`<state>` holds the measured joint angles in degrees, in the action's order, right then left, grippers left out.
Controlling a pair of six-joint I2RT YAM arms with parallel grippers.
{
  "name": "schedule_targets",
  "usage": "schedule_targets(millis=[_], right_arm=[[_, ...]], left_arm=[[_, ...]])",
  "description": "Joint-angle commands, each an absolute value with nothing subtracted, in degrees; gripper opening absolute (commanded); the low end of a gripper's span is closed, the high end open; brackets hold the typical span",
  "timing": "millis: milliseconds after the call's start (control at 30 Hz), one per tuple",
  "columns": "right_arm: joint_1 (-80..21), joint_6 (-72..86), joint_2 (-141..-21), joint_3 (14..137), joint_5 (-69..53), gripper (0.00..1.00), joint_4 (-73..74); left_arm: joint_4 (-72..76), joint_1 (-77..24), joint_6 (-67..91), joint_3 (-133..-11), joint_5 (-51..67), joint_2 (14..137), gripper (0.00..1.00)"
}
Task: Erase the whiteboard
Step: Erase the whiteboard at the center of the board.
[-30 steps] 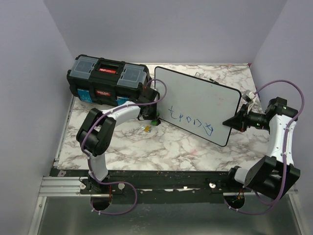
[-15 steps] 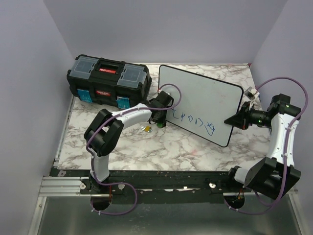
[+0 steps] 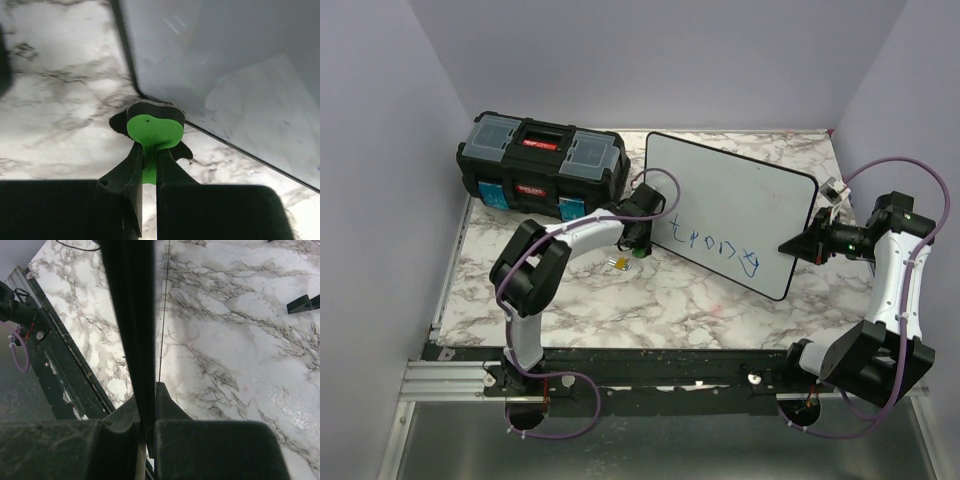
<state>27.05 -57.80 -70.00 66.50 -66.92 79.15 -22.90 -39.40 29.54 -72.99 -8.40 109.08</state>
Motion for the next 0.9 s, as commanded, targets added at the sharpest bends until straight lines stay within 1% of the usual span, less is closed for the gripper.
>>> schedule_targets(millis=[0,167,333,500,733,867], right_arm=[[26.47,-57.74,-69.77,67.06,-72.54,0.01,81.3],[26.48,-57.83,-69.7,66.97,-72.6,0.01,81.32],[26.47,-57.93,-69.76,66.71,-72.67,0.01,81.3],[26.52,-57.77,-69.87,66.88,-73.3,0.01,81.34],[26.49,-57.92,-69.96,66.55,-73.24,0.01,81.33],[26.47,-57.92,-70.14,66.71,-73.4,0.01,81.34]], left_arm=[[-23.06,-36.76,28.6,-74.49,-11.16,108.77,0.0],[-21.78,-37.64,27.74,-76.4,-8.32,110.21,0.0],[-21.25,-41.0,27.5,-77.76,-6.86,110.89,0.0],[-20.39,-44.72,29.96,-78.45,-2.77,112.08,0.0],[-18.94,-48.66,33.01,-76.19,-0.13,112.63,0.0],[-18.9,-47.92,33.58,-74.81,-1.27,111.98,0.0]])
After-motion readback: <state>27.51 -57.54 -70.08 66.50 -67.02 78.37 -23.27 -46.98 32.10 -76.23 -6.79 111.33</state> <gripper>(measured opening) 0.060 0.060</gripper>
